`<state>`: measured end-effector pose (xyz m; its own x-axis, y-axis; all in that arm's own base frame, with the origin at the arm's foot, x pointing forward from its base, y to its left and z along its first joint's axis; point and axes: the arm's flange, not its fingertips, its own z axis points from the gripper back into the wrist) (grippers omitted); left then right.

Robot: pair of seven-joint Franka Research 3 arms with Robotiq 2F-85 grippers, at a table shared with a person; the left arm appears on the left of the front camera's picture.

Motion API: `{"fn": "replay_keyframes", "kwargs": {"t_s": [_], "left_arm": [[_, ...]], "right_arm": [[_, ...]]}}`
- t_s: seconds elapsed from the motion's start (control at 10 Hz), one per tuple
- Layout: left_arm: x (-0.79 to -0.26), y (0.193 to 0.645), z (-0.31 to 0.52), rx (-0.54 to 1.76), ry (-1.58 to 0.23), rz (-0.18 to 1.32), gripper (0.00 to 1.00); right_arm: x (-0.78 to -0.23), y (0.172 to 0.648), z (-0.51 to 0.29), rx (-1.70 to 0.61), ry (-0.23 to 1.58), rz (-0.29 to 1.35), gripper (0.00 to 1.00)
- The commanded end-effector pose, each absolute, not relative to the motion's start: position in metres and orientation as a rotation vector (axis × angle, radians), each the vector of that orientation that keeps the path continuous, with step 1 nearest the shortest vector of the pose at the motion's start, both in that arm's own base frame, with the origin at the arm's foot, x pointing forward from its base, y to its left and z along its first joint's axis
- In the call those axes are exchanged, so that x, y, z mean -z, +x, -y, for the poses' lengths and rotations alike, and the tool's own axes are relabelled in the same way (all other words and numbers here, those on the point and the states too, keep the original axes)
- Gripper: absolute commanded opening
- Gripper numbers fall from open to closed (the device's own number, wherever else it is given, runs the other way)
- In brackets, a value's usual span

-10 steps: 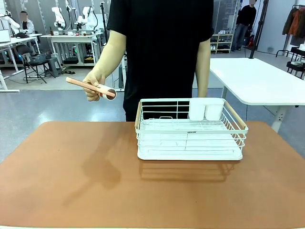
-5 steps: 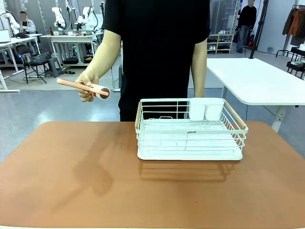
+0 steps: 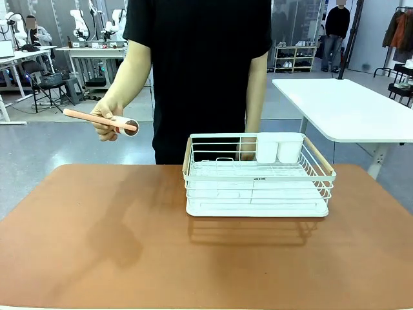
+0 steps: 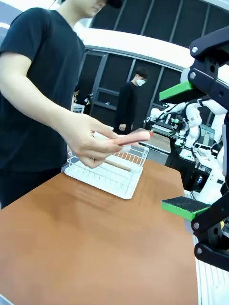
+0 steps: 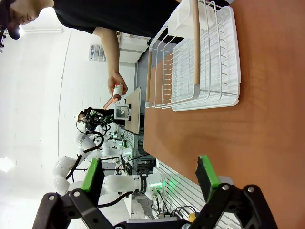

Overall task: Clean the table.
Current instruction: Pick up the Lint Roller when the human hands it over.

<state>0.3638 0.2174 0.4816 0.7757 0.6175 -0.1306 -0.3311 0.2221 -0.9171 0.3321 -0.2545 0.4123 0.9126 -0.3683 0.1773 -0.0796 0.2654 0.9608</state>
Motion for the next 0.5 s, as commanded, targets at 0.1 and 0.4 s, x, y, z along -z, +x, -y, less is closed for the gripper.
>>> {"fn": "replay_keyframes", "kwargs": {"t_s": [0.1,0.4], "left_arm": [[-0.501,0.375,-0.161,-0.78,-1.127,0.297,1.0],[-0.499,0.39,-0.112,-0.809,-1.077,0.349,1.0]], "right_arm": [[-0.415,0.328,0.253,0.196,1.297,0.399,1.0],[-0.415,0.328,0.253,0.196,1.297,0.399,1.0]]}}
